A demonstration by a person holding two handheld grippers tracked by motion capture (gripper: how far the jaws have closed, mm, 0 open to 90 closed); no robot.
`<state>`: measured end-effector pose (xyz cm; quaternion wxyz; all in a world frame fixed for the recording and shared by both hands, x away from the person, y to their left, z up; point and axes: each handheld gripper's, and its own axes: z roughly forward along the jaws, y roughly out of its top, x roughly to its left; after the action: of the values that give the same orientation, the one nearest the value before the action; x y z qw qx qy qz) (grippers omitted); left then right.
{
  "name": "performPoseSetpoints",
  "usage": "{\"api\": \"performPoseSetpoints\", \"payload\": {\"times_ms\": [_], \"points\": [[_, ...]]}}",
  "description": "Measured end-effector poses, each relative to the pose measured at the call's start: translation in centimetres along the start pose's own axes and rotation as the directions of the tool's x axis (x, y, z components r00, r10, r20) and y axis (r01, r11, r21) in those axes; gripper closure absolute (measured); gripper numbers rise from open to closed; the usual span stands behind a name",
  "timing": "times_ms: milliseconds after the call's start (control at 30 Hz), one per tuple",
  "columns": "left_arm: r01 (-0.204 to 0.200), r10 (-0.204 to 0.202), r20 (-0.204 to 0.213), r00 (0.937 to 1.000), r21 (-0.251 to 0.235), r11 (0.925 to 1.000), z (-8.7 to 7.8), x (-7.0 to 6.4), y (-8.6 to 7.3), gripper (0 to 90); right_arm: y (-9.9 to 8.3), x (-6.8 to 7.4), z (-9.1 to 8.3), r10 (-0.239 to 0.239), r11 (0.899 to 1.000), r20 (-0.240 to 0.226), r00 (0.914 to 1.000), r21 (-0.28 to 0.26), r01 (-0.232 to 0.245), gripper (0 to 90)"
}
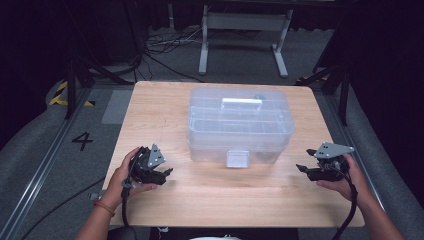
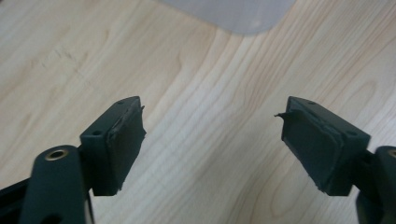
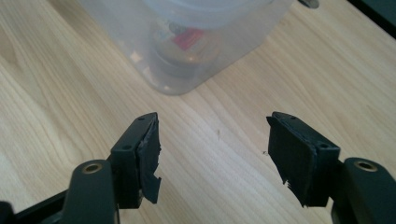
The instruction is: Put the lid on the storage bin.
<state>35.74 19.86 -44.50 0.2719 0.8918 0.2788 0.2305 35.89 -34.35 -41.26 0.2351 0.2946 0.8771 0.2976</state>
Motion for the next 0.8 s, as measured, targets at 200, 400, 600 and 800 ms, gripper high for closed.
{"api": "performPoseSetpoints", "payload": {"times_ms": [200, 400, 600, 800], "points": [[0.010, -0.010, 0.033, 0.9994, 0.002, 0.9999, -0.4, -0.1, -1.2, 19.7, -1.3, 0.0, 0.0, -0.003, 1.000, 0.004, 1.0000, 0.026, 0.003, 33.1], [0.010, -0.011, 0.075, 0.9972, 0.003, 0.9999, -0.6, 0.0, -2.4, 17.6, -2.7, -0.2, -0.1, 0.013, 0.998, 0.017, 0.9998, 0.055, -0.014, 32.2], [0.032, -0.032, 0.058, 0.9978, 0.011, 0.9994, -0.9, 0.2, -3.6, 17.8, -4.5, -0.5, -0.2, 0.054, 0.998, 0.037, 0.9979, 0.038, -0.056, 32.2], [0.061, -0.062, 0.058, 0.9964, 0.010, 0.9981, -1.2, 0.6, -4.8, 17.9, -6.2, -0.8, -0.1, 0.096, 0.995, 0.044, 0.9944, 0.035, -0.097, 32.1]]}}
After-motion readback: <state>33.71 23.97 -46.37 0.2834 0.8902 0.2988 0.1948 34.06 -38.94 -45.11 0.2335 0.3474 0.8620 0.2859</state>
